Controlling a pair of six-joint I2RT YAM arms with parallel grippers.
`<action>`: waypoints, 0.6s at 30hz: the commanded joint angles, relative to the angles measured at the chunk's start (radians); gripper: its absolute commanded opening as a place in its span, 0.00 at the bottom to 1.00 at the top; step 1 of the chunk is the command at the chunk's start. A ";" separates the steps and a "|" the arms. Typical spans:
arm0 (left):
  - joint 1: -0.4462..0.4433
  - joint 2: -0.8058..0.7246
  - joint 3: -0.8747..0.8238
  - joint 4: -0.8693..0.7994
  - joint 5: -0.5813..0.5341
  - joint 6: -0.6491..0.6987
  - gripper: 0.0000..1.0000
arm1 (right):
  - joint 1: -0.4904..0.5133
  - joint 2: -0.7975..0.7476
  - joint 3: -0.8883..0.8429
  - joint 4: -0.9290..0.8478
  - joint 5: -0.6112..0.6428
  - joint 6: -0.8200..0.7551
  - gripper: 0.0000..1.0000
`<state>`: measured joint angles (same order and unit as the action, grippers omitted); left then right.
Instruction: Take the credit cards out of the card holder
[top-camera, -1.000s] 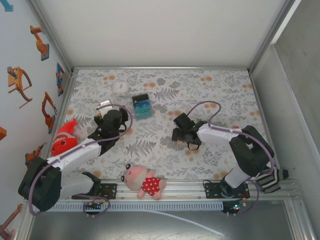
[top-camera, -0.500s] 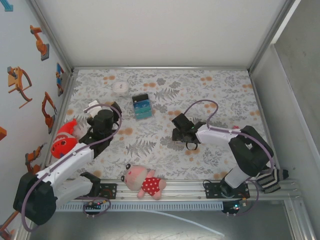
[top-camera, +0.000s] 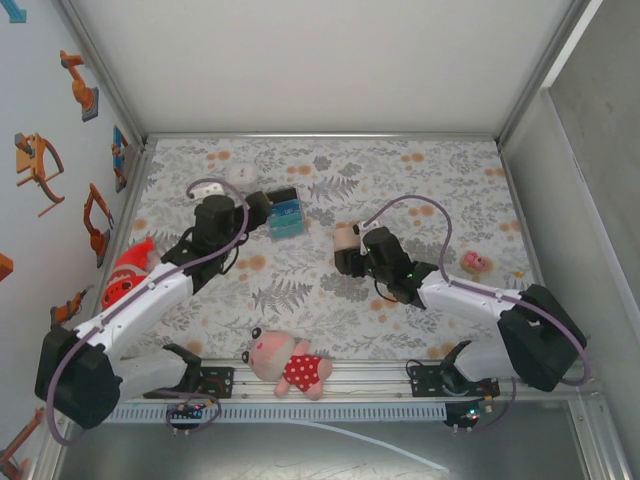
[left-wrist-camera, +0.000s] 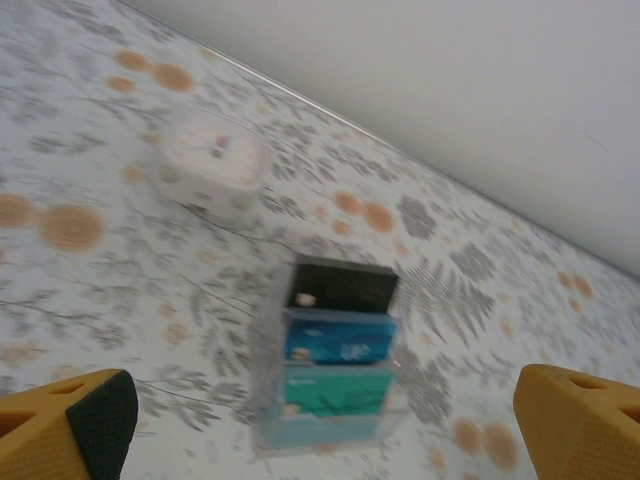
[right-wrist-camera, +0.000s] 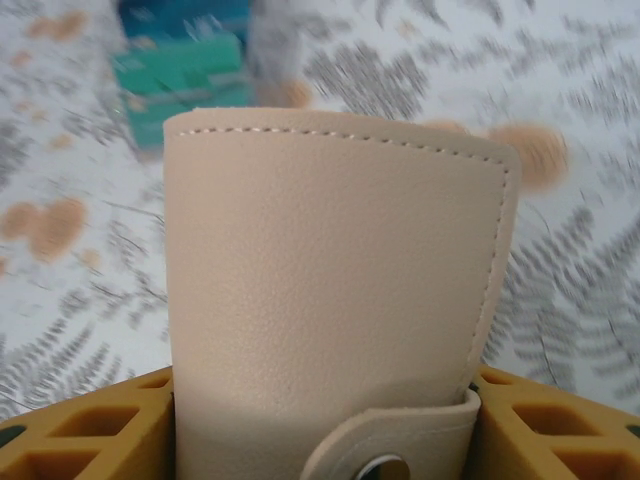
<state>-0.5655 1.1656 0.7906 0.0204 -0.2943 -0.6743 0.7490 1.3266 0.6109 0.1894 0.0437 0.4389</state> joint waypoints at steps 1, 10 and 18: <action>-0.036 0.057 0.064 -0.010 0.212 0.060 0.97 | 0.006 -0.026 -0.017 0.210 -0.055 -0.098 0.59; -0.085 0.182 0.095 0.164 0.590 0.041 0.97 | 0.006 0.006 0.022 0.306 -0.134 -0.144 0.58; -0.118 0.240 0.128 0.123 0.665 0.057 0.97 | 0.006 0.016 0.036 0.317 -0.145 -0.144 0.58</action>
<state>-0.6758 1.3899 0.8852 0.1284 0.3012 -0.6418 0.7490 1.3445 0.6044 0.4393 -0.0895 0.3130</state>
